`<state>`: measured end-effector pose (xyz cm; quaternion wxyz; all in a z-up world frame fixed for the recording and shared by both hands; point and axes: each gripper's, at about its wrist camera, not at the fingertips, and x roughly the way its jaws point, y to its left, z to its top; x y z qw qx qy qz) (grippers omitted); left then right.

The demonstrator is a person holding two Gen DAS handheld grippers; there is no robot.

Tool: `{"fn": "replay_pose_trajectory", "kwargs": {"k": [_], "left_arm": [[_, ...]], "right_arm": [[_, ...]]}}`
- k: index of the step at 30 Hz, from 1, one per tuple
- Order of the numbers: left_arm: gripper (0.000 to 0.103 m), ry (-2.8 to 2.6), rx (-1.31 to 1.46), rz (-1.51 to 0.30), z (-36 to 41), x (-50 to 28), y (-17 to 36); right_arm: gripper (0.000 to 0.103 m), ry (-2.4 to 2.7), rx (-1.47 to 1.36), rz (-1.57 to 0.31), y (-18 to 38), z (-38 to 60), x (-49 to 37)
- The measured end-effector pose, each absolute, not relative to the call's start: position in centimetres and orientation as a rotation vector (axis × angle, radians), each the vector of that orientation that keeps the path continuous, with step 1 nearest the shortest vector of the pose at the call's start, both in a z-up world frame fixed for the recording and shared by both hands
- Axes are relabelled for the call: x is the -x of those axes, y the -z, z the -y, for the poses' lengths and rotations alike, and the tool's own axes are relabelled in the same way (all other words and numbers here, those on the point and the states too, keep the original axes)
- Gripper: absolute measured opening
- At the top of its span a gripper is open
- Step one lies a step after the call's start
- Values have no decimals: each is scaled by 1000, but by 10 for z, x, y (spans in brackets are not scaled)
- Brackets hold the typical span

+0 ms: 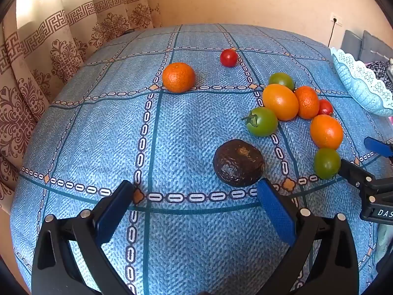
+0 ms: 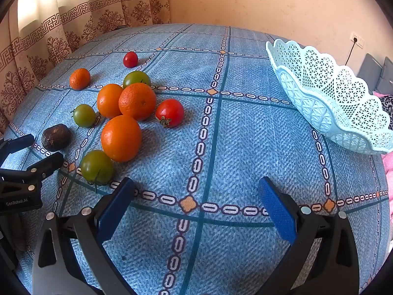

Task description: Organize fruits

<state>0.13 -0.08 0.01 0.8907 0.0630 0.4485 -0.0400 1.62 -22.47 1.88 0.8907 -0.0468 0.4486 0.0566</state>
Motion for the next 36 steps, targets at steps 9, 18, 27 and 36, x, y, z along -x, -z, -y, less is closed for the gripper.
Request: {"fn": "replay_pose_trajectory", "kwargs": {"k": [9,18,27,36], "left_arm": [[98,85,-130,-931,0,-1,0],[98,85,-132,-931,3,-5,0],[98,87,-130,-932,1,-5,0],[98,87,-130,-932,1,-4,1]], "right_arm": [[101,-118,97,-932,-19,225,-16],[101,-117,96,-932,-19,225,-16],[101,-117,96,-932,-19,225,-16],[101,-118,95,-933,-19,225,-16]]}}
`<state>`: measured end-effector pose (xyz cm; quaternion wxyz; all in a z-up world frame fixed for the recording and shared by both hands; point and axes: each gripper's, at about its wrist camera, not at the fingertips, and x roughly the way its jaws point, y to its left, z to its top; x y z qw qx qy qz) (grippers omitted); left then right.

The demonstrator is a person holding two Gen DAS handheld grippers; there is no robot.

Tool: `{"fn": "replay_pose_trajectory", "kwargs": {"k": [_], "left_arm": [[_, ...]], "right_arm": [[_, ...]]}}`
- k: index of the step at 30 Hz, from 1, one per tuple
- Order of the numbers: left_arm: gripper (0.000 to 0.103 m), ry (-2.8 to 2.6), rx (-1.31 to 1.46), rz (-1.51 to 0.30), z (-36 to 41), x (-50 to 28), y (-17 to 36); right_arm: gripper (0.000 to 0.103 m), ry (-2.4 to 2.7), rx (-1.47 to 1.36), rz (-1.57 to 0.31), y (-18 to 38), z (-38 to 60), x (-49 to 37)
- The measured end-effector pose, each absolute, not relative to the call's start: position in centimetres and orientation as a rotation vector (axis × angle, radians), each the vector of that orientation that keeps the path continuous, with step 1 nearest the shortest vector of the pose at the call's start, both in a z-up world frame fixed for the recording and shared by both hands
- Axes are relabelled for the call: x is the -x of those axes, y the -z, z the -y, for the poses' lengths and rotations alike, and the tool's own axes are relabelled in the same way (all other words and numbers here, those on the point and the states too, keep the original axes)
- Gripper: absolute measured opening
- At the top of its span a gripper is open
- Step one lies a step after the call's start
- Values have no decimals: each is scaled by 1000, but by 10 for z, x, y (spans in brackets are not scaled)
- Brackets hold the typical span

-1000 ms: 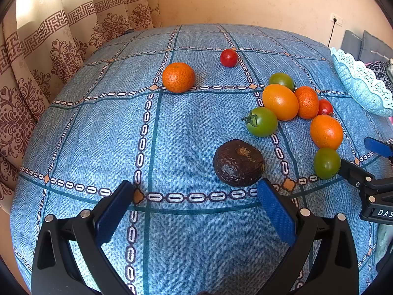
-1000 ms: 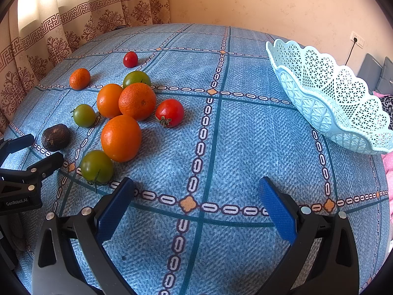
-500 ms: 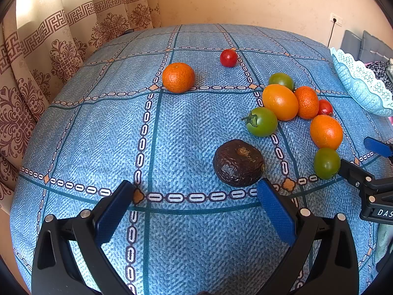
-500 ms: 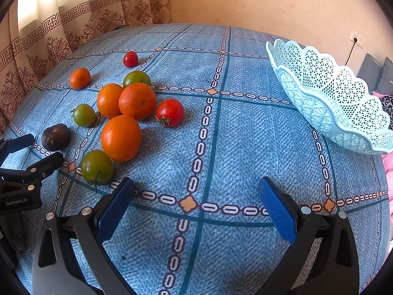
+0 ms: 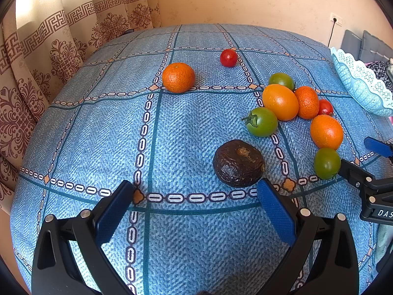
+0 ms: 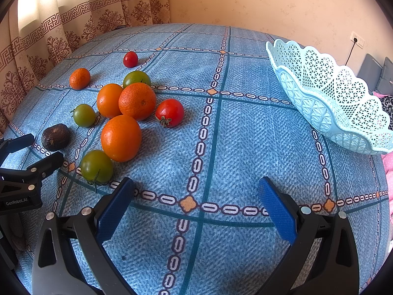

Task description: Organize fruits

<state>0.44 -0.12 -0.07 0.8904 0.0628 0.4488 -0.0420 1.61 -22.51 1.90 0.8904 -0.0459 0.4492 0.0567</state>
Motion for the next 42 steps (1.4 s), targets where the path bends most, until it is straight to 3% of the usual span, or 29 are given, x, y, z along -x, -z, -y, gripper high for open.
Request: {"fn": "replay_pose_trajectory", "kwargs": {"k": [24,34,35,38,42], "left_arm": [[98,103,-130,-926,-4,-7,-1],[98,132,-194,-753,-1,22,-41],[98,129,-211,-747,0,24,-42],[98,121,-221,-751,-2,17,-46],[98,124,-186,-768,-13,11,-48]], "right_arm": [[101,-163,61,-884,-31,230,-6],[101,-313,-14,-819,-51,221,13],[98,-319,-7,-817,-51,218,14],[75,-350,4,-840,-46,205,14],[62,-399,13,-875,-38,187,8]]}}
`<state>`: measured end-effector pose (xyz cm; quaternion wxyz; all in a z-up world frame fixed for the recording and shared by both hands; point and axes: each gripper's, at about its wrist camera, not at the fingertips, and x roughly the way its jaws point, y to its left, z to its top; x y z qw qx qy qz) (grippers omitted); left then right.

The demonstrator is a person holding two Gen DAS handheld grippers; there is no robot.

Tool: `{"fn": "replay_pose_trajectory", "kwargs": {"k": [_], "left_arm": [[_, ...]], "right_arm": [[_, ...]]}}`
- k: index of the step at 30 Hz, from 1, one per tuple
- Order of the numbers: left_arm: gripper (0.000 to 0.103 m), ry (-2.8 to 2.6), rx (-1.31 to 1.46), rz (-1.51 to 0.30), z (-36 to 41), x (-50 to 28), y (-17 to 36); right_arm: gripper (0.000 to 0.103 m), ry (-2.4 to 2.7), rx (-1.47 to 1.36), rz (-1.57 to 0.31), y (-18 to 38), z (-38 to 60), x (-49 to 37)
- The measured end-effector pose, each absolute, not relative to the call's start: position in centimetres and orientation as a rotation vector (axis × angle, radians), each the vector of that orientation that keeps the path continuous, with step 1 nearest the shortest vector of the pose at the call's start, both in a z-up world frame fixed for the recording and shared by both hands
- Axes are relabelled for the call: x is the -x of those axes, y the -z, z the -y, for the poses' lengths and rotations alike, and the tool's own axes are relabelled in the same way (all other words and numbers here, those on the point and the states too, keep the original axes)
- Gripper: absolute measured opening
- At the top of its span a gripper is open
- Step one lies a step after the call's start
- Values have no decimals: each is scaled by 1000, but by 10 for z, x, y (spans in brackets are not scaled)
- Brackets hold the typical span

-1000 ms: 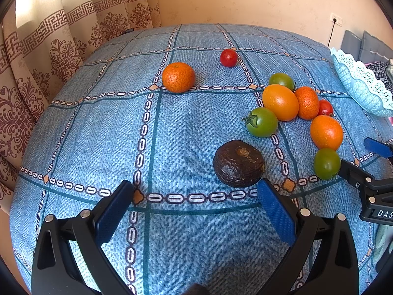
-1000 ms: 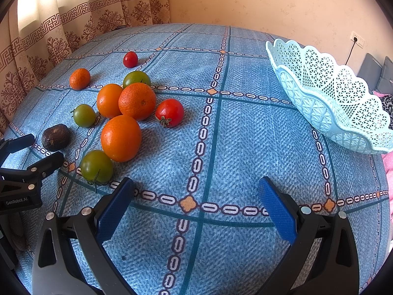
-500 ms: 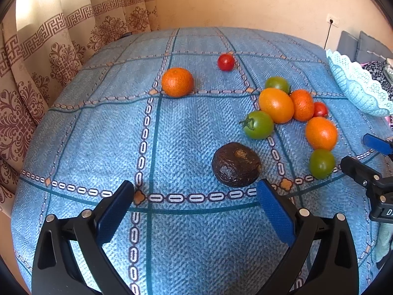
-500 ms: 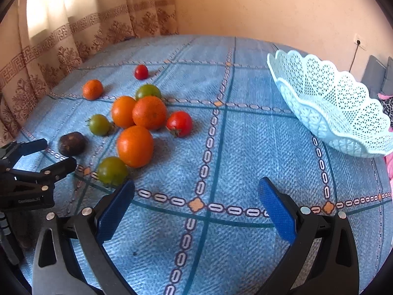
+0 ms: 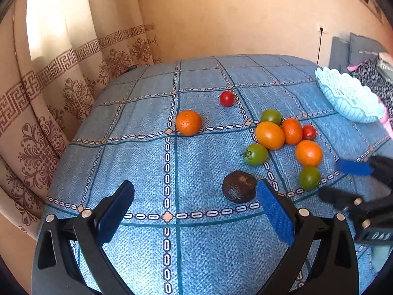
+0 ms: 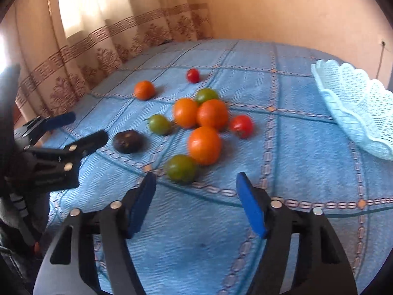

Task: Organize fruits
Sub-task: 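Grasp the dark brown fruit with the left tool while the right tool grasps a green tomato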

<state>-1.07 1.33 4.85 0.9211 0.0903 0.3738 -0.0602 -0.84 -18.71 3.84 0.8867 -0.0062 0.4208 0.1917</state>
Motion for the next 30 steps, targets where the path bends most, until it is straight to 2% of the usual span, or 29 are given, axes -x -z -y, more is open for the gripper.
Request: {"fn": "replay_pose_trajectory", "kwargs": {"k": [3,10,12,14,22,25,26,30], "left_arm": [[95,156,-177,-778,-14,10,-50],[87,214,-144,-832,-12,5,-38],[83,228,-132,-850,-10,2,-32],[79,247,-121,-865,-7,-1,-27],[64,265,-115,-892,3,-9,-15],[50,291,-111,-897,7,-9,-13],[39,311,-98,-898,7,-8,-13],[39,321,-93,-888,9,-2,-16]], "right_arm": [[53,-411,31,-891,-32,175,1],[44,-383,48,-918,-20,166,-13],[33,-364,55,-918,-19,165,-16],[30,-376,36,-918,-19,166,-16],[30,-399,0,-910,-22,180,-6],[30,-411,-12,-901,-25,183,-2],[30,-419,-22,-896,-27,185,0],[30,-420,-46,-877,-34,192,3]]}}
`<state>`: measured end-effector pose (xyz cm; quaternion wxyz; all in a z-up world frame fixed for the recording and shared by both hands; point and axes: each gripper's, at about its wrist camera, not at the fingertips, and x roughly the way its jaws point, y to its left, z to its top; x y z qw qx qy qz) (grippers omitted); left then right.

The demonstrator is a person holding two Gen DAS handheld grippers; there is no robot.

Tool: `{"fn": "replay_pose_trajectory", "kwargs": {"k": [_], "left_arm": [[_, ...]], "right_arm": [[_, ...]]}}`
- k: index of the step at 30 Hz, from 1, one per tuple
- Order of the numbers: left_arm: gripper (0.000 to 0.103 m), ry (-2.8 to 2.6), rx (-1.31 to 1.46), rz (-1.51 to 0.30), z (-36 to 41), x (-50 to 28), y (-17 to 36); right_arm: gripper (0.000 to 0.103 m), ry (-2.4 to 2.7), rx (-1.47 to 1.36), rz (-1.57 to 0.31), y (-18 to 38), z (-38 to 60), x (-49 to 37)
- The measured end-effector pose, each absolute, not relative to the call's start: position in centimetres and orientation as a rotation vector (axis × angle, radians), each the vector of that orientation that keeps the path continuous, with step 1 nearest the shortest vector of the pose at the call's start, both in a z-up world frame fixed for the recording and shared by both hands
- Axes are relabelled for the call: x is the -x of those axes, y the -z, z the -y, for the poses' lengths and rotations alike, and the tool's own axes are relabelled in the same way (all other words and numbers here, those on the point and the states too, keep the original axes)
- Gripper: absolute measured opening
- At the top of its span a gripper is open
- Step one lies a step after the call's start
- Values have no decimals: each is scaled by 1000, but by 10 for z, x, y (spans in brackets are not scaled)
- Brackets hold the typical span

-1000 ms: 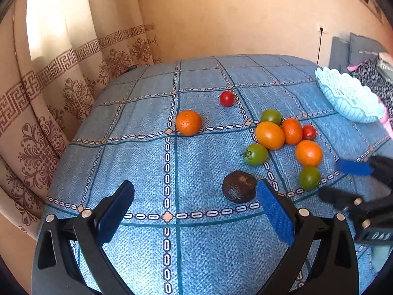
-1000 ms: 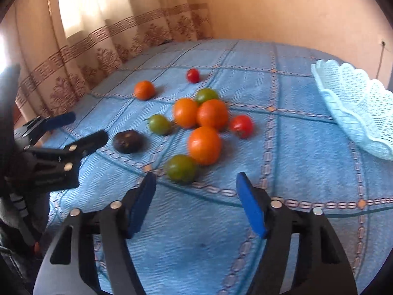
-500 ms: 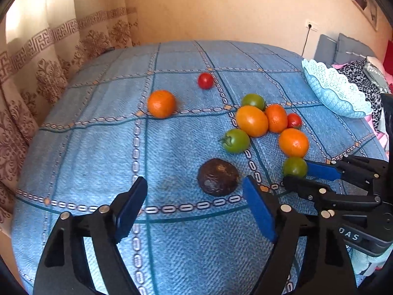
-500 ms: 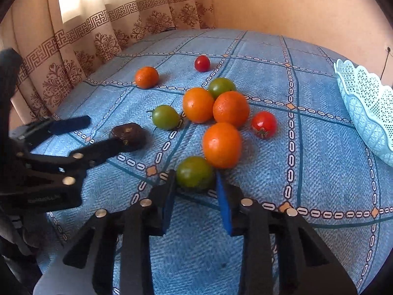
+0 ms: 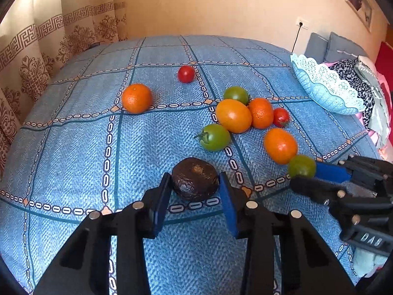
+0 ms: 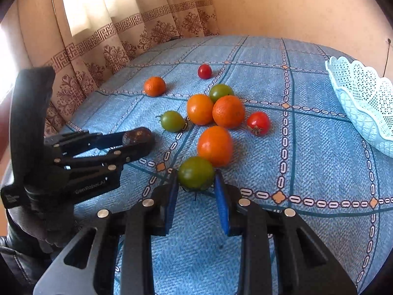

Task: Organize fruits
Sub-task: 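Grasp the dark brown fruit with the left tool while the right tool grasps a green tomato, then carry both fruits to the blue basket and open both tools inside it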

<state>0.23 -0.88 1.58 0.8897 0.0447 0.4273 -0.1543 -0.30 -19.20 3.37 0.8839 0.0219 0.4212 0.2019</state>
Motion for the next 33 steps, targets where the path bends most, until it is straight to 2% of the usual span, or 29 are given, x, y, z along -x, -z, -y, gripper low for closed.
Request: {"fn": "replay_pose_trajectory", "kwargs": {"k": [9,18,25,33], "left_arm": [[40,329,-93,-813,17,19,-48],[40,384,-113,-757,52,13,-84],[40,443,-150,-694,107,-5,-109],[40,566,-164,-698,179,-32,-109]], "right_arm": [[30,-366,-98,-827,-57,221,6],[30,-181,-163,-718,-94,295,4],[30,-15,-225,-673,-108,363,-7],[30,105,-304,-655,-101,411,-24]]}}
